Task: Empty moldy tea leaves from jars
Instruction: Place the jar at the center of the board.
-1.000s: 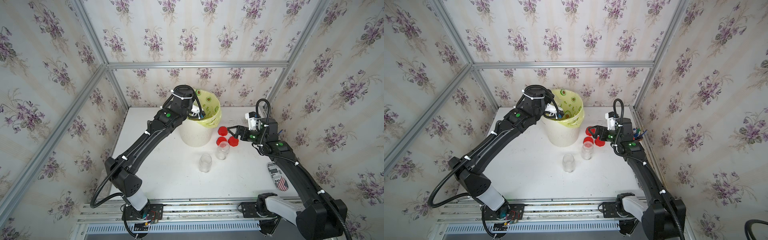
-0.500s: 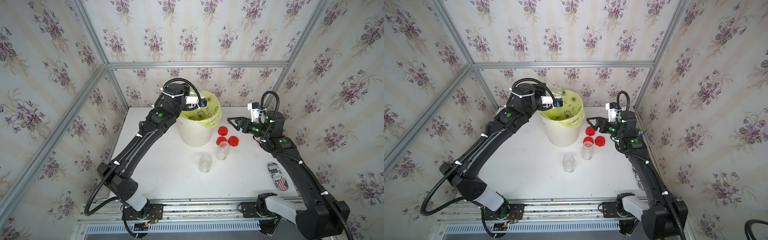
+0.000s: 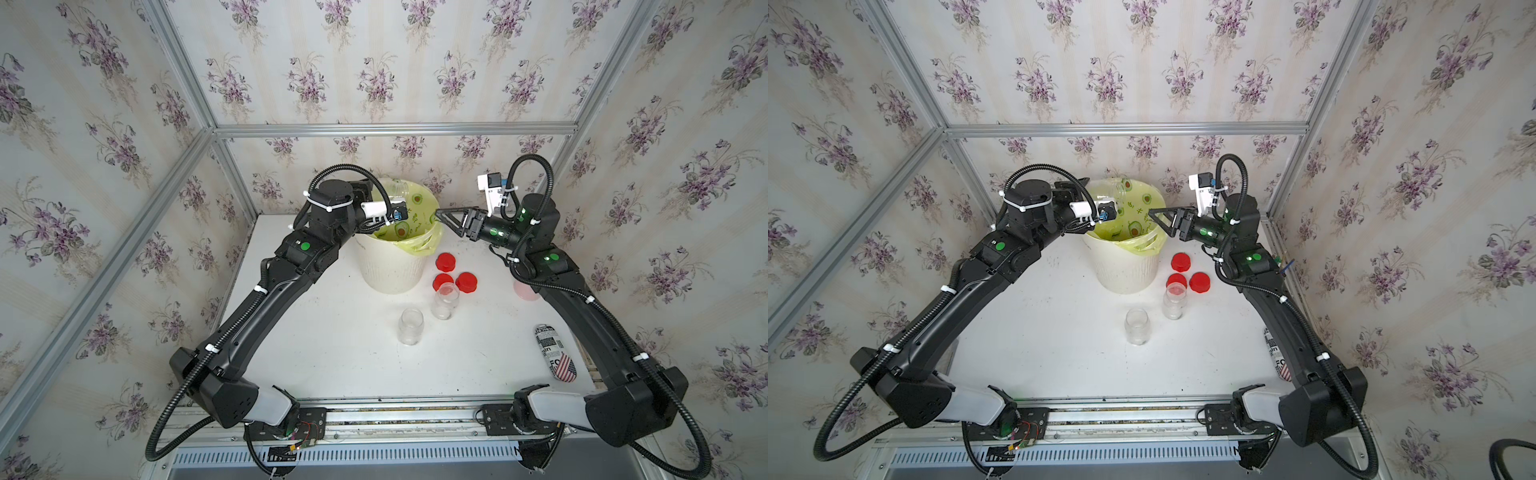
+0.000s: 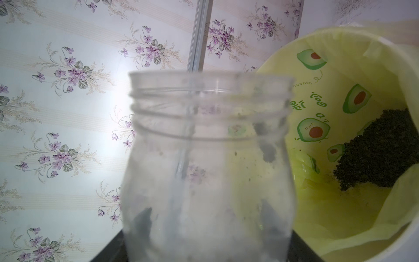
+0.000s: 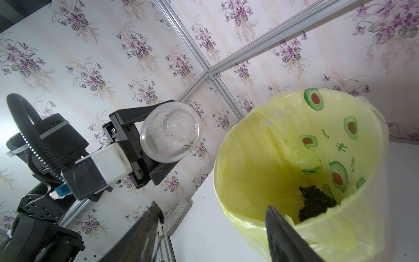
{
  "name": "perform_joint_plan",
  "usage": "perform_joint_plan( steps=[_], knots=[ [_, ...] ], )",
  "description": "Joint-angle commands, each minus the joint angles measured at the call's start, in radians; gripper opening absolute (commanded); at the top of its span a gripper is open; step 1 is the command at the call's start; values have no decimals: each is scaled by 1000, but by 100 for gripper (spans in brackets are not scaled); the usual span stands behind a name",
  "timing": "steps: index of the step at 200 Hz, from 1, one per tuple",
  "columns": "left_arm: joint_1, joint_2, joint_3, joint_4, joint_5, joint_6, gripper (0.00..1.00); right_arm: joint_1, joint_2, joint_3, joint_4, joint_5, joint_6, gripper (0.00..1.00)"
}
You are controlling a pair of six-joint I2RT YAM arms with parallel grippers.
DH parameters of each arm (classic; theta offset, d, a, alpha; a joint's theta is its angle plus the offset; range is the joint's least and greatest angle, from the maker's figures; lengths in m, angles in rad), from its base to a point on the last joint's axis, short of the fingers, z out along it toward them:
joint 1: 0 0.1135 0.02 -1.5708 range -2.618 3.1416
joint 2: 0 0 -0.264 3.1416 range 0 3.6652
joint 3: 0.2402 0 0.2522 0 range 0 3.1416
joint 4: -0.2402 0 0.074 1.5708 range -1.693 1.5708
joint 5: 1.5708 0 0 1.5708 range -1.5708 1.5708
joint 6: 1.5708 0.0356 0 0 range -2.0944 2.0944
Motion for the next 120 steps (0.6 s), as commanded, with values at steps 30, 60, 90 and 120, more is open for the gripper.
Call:
perform_joint_plan(
  steps=[30, 60, 90, 120],
  knots=[
    [-1, -23, -16, 58, 42, -33, 74, 87, 112, 124, 49, 39, 11, 70],
    [0, -24, -24, 57, 52, -38, 75, 122, 161, 175, 47, 50, 9, 69],
    [-1, -24, -30, 58, 59, -33, 75, 138, 200, 216, 38, 53, 8, 67],
    [-1, -24, -29, 58, 60, -30, 75, 152, 229, 246, 20, 60, 1, 62]
  ],
)
